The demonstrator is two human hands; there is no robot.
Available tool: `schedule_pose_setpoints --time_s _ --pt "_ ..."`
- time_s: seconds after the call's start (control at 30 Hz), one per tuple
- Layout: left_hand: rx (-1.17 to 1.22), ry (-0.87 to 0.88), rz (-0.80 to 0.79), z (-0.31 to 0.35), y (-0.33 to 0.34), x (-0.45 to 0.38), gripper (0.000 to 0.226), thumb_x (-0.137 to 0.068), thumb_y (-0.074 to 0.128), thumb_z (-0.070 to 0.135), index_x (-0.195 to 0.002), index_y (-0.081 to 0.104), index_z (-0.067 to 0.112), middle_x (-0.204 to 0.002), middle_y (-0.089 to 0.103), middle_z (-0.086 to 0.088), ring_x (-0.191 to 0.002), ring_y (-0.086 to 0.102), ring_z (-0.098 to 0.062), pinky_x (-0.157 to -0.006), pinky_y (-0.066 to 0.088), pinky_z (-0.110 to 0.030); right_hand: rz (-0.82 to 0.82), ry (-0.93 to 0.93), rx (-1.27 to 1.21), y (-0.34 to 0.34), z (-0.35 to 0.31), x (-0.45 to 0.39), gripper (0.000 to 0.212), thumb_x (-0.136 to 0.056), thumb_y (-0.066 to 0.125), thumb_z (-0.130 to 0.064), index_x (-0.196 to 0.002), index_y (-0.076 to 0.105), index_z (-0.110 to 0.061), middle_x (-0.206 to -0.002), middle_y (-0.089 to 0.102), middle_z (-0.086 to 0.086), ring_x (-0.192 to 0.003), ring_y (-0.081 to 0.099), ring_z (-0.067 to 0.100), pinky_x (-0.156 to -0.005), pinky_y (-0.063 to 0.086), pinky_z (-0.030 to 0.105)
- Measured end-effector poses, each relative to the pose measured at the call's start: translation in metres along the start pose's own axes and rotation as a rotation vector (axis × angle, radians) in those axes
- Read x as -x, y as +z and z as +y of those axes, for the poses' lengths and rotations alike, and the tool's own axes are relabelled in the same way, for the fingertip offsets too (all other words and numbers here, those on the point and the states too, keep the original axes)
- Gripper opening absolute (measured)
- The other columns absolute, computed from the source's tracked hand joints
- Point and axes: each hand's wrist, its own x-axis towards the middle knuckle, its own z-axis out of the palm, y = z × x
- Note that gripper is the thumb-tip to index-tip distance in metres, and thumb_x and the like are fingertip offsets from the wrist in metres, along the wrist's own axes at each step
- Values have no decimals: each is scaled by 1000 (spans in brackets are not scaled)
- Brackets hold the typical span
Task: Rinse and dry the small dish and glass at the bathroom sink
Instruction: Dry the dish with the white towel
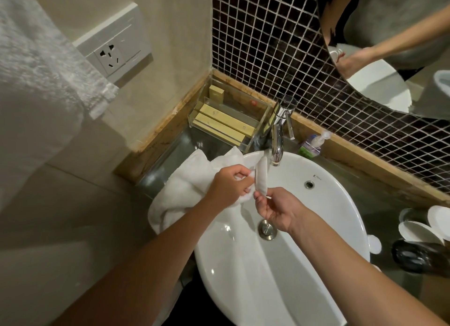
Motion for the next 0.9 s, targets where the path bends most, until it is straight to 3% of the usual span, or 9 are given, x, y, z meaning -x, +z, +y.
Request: schedule_pose_setpoints --time_s 0.17,0.3,0.4,0.47,0.6,0.67,0.77,0.9 --pt "86 -86 58 0 -9 -3 4 -85 67 13 -86 68 9 -65 66 -2 -57 63 -10 -61 55 -22 4 -11 85 3 9 -1 6 -96 52 1 -94 58 0 -62 61 11 -39 53 9 -39 50 16" --pt "17 -88 170 4 -22 -10 5 -88 64 20 -91 67 17 -81 66 3 -77 62 -12 -71 53 -21 42 -112 147 7 9 -1 13 -96 49 5 -103 59 -2 -70 62 14 -37 53 10 -37 50 18" --pt "-34 -43 311 16 -41 -17 5 -89 63 26 -93 65 24 -90 62 8 -85 59 -4 -70 46 -13 70 -185 220 13 6 2 16 -97 48 4 -96 62 -4 -62 66 12 -37 54 9 -39 50 17" --pt "-50 17 420 28 -58 -21 2 -90 62 26 -90 64 27 -93 58 12 -84 57 5 -65 42 -6 72 -217 256 19 4 3 18 -96 48 4 -102 63 -4 -62 67 12 -39 55 9 -40 51 17" --pt "-119 171 644 44 -90 -26 4 -92 61 22 -89 64 22 -101 54 9 -87 58 -2 -70 47 -10 52 -247 270 32 3 5 20 -95 48 4 -102 62 -8 -76 65 17 -42 56 11 -42 52 18" --pt "-235 252 642 43 -98 -24 2 -92 62 21 -92 63 19 -104 51 9 -88 57 -4 -72 47 -8 37 -253 277 36 3 5 18 -95 49 4 -99 61 -9 -76 65 17 -42 55 12 -42 52 18" --pt "-444 285 507 26 -103 -19 5 -93 60 21 -97 62 20 -103 51 18 -87 52 -3 -71 45 -13 44 -262 331 40 5 3 17 -94 50 3 -101 60 -9 -78 66 18 -41 55 11 -43 52 18" --pt "-796 264 318 -11 -99 -12 15 -93 57 23 -103 65 15 -112 59 -8 -96 56 -21 -76 46 -31 87 -312 409 43 8 -1 21 -90 52 4 -103 63 -9 -81 66 20 -43 55 13 -44 52 21"
